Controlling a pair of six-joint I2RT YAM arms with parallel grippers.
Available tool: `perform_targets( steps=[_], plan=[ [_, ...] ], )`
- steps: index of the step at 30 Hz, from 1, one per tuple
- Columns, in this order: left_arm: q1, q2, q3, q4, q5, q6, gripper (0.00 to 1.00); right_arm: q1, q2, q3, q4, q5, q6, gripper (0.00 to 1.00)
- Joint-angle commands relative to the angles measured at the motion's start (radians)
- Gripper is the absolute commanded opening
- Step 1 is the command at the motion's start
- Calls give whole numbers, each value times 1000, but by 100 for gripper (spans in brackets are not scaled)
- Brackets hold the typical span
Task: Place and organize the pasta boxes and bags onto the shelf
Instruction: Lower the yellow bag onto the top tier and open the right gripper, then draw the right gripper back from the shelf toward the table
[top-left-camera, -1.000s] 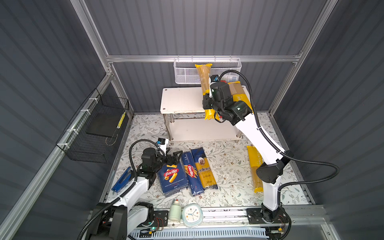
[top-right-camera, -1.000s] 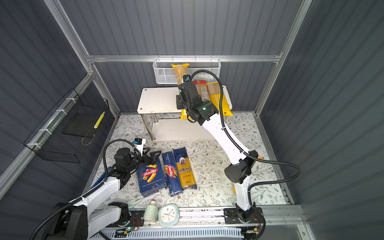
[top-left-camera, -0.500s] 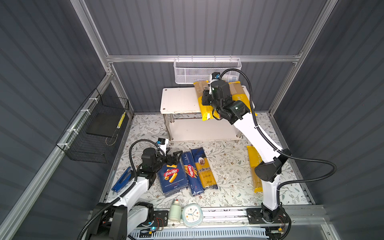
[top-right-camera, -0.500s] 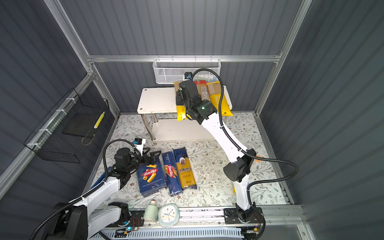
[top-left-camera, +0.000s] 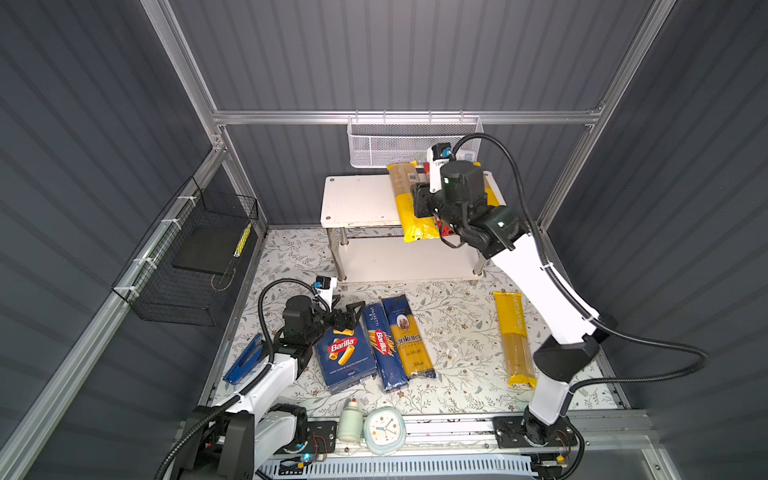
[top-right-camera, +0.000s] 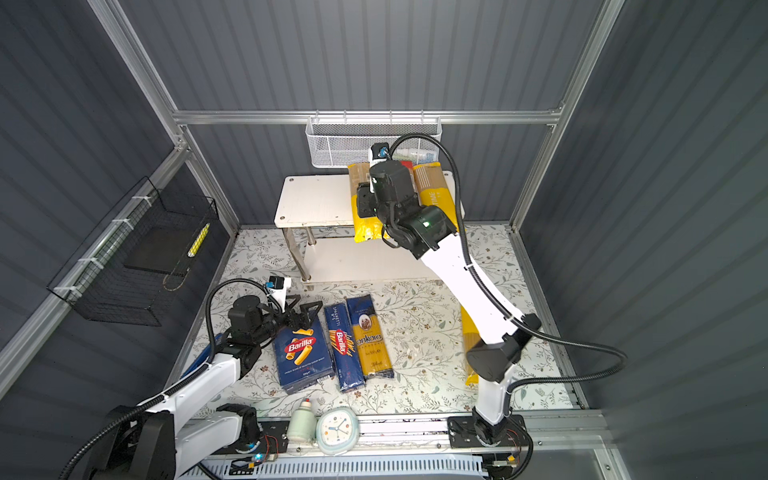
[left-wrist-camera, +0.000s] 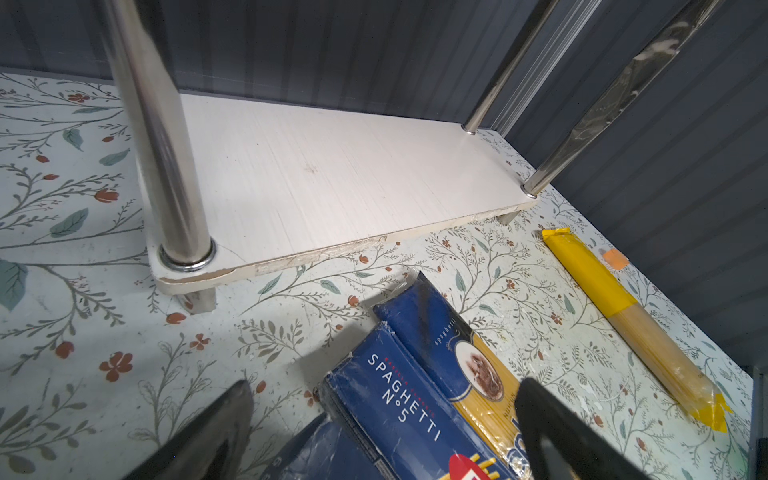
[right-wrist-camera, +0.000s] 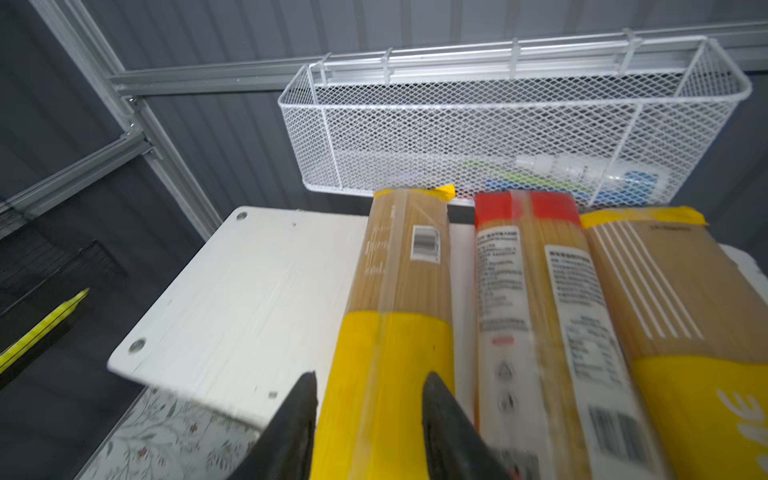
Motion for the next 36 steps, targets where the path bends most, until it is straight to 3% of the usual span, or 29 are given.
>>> perform_targets(
  steps=[1,8,13,36],
  plan=[
    [-9,-5,-7,-3,-1,16,99,31,-145,-152,-7,-25,-42,42],
    [-9,5,-7,1,-1,14,99,77,-368,-472,73,-53,-13,36],
    [-10,4,-5,-4,-4,16,99,86,-444,-571,103,-56,4,29],
    [-9,-17,-5,-16,-4,17,99,88,-396,-660,227,-138,20,14]
  ],
)
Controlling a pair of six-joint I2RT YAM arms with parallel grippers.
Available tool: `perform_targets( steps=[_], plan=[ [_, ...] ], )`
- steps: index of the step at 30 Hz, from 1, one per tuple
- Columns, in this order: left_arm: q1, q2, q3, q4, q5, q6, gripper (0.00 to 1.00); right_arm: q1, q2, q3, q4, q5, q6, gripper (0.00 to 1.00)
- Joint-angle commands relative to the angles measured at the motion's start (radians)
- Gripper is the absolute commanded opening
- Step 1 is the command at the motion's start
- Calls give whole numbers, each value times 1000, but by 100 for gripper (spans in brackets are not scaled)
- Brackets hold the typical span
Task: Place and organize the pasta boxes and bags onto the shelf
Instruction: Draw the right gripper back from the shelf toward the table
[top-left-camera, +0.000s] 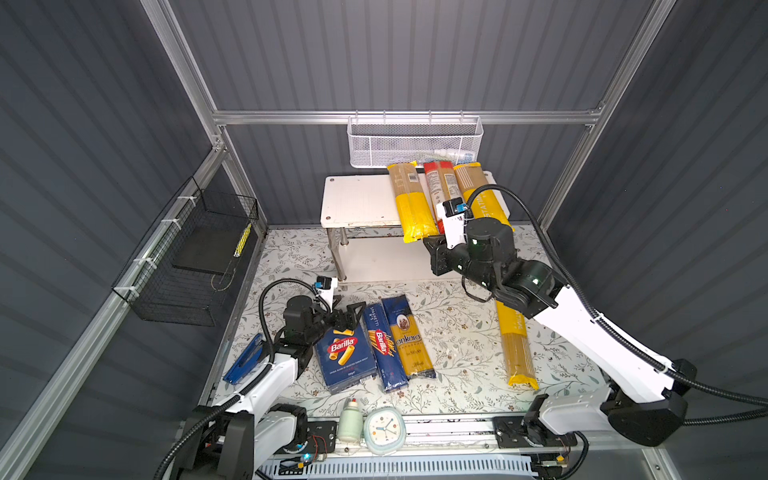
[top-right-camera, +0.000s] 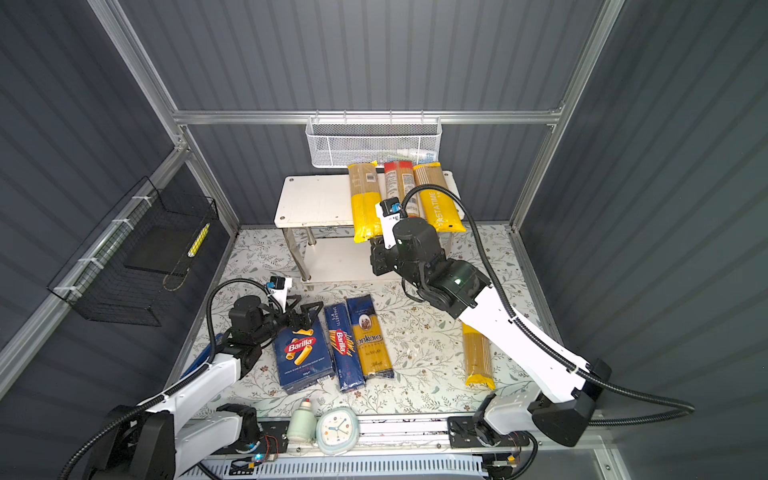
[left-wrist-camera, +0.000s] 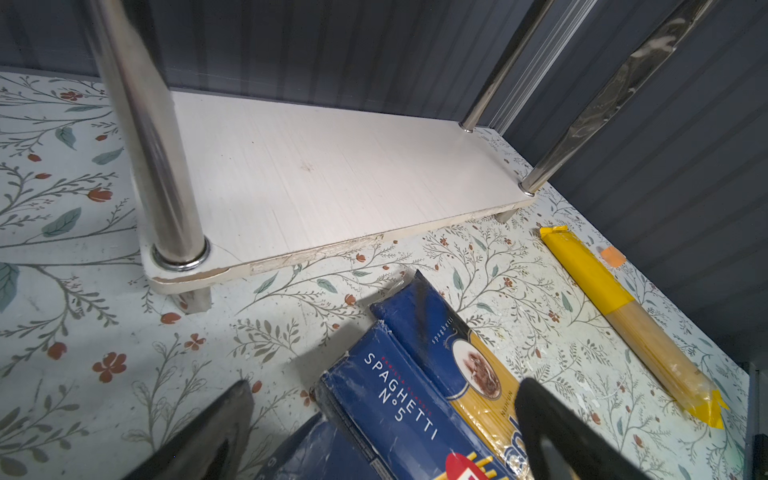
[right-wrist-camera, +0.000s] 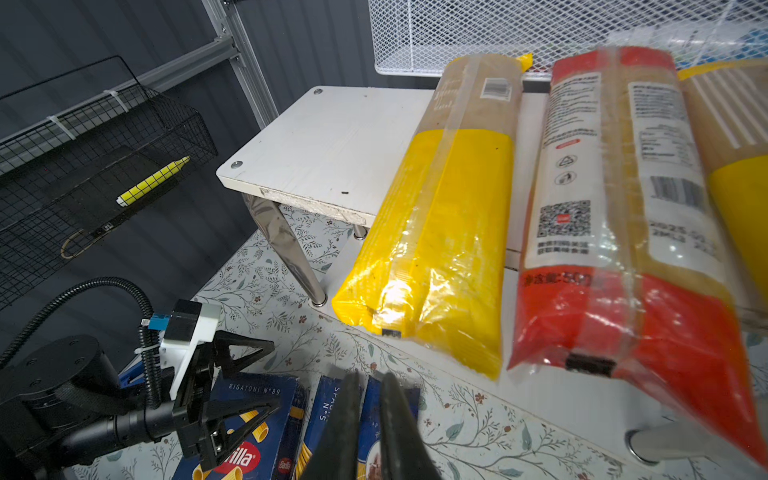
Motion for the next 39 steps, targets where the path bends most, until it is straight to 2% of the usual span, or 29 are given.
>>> perform_targets(
  steps=[1,7,21,34,39],
  plan=[
    [-4,-20,-5,-16,-5,17,99,2,24,-7,51,-16,1,14],
    [-4,-14,-4,-13,-7,15,99,-14,52,-15,55,-40,-1,10],
    [-4,-21,-8,-15,-14,15,99,-33,133,36,107,-64,-11,9],
    [-4,-49,-13,-23,-22,17,99,-39,210,123,71,-61,-36,10],
    [-4,-45,-14,-24,-38,18,99,-39,167,112,3,-67,-31,14]
  ],
)
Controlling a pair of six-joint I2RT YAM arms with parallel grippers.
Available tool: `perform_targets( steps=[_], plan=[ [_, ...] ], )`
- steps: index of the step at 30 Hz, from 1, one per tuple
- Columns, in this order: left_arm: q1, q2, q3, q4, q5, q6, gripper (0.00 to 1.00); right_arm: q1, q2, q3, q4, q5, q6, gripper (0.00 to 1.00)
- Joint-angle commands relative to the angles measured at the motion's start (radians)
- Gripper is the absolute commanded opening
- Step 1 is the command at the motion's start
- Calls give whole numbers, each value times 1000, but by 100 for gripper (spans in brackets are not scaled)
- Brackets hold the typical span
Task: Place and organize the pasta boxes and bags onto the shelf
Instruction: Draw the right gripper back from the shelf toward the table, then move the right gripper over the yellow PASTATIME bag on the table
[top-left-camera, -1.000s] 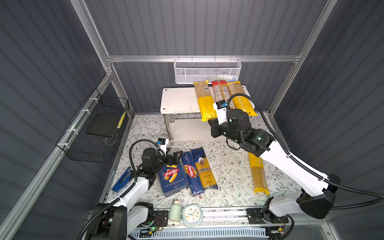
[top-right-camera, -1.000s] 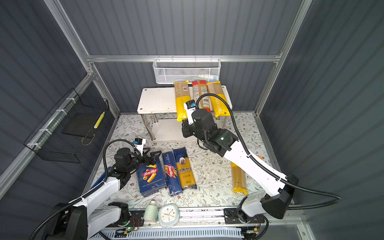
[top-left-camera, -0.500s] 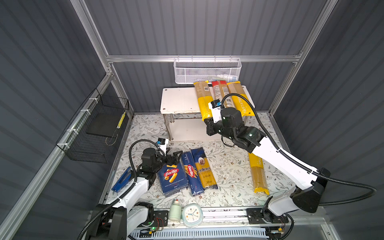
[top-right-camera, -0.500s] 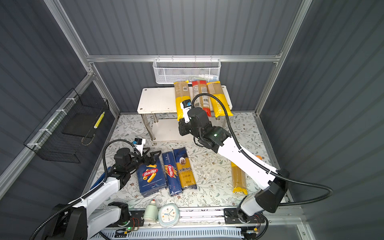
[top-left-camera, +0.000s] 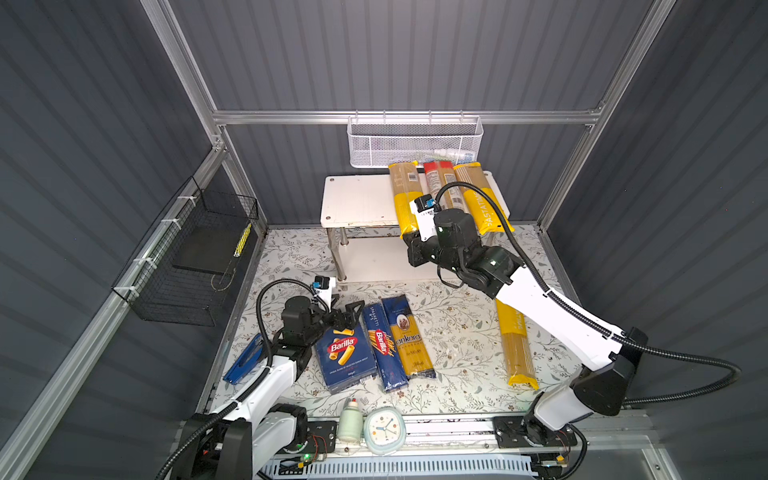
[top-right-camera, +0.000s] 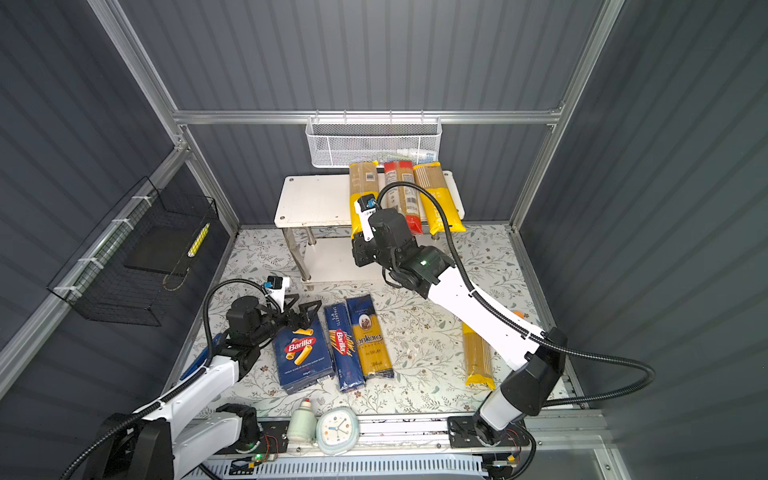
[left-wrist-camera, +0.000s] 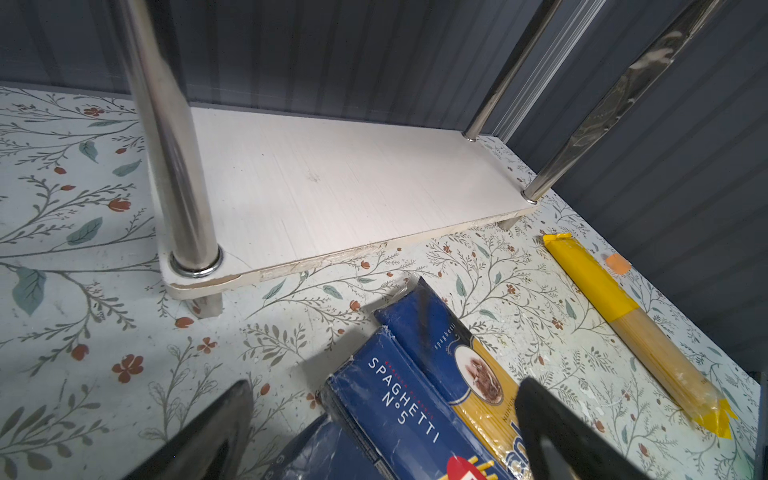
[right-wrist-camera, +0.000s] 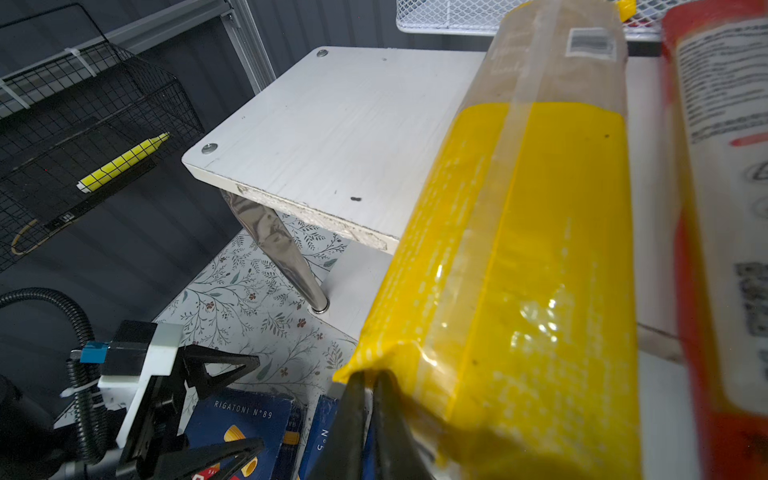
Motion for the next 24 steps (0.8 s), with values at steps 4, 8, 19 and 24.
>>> perform_targets(
  steps=[4,8,19,24],
  plan=[
    [-4,-8,-14,-6,-18,16,99,-8,-132,-74,-61,28,-4,17],
    [-5,3,-16,-3,-25,17,99,-8,-210,-152,-90,45,10,23],
    [-4,-10,-19,-8,-49,17,99,-30,-484,-518,-101,157,139,37],
    [-4,-14,-24,1,-42,11,99,-62,-584,-681,-58,155,219,42]
  ],
)
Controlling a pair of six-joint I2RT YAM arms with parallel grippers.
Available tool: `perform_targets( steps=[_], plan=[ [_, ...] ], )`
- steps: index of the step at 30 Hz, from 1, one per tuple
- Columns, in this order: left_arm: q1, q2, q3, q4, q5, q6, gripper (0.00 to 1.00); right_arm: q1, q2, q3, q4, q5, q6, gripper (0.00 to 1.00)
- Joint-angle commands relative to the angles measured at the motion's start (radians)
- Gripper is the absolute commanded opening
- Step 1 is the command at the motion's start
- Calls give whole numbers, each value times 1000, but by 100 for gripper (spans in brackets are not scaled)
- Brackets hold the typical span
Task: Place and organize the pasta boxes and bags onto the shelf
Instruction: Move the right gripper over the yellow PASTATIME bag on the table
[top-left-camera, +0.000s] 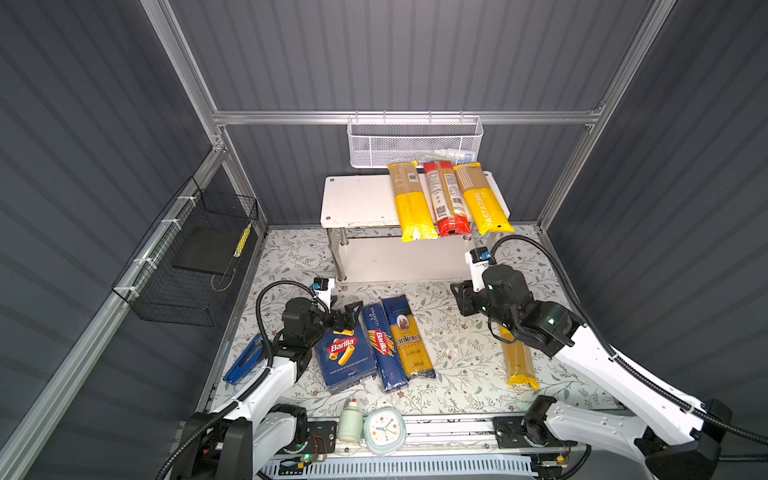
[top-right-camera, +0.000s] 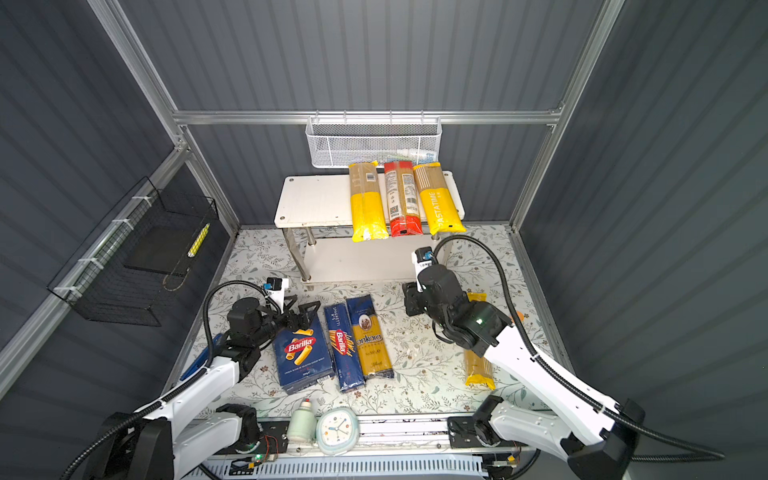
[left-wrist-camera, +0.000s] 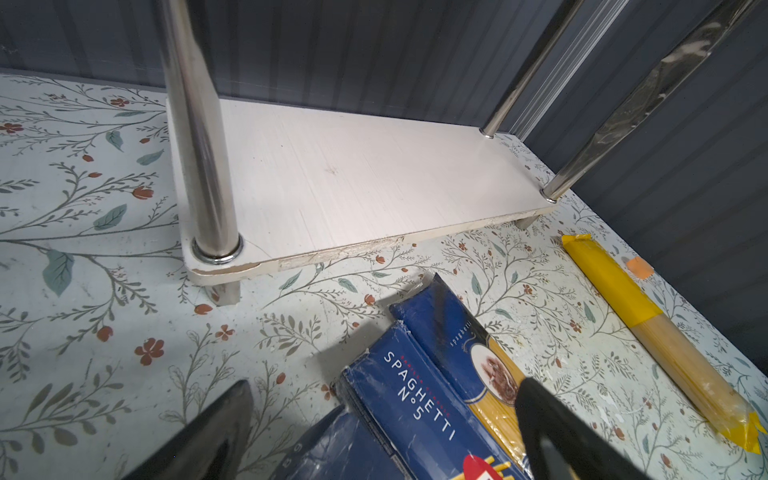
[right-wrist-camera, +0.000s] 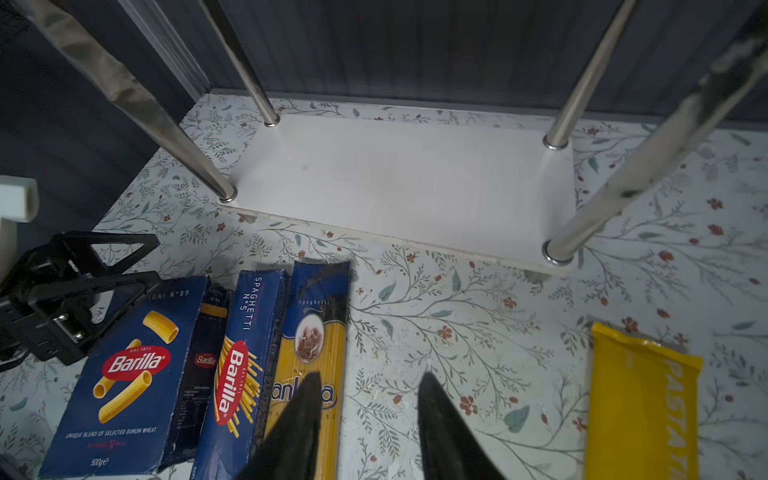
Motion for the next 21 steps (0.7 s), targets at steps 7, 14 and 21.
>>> perform_targets(
  steps=[7,14,21],
  plan=[
    [-4,-29,-12,-6,-8,14,99,-59,-106,-175,44,11,121,52],
    [-4,-28,-4,-14,1,13,99,-93,-143,-249,55,11,146,62],
    [-4,-7,-4,2,11,10,99,-154,-170,-327,45,7,169,77]
  ],
)
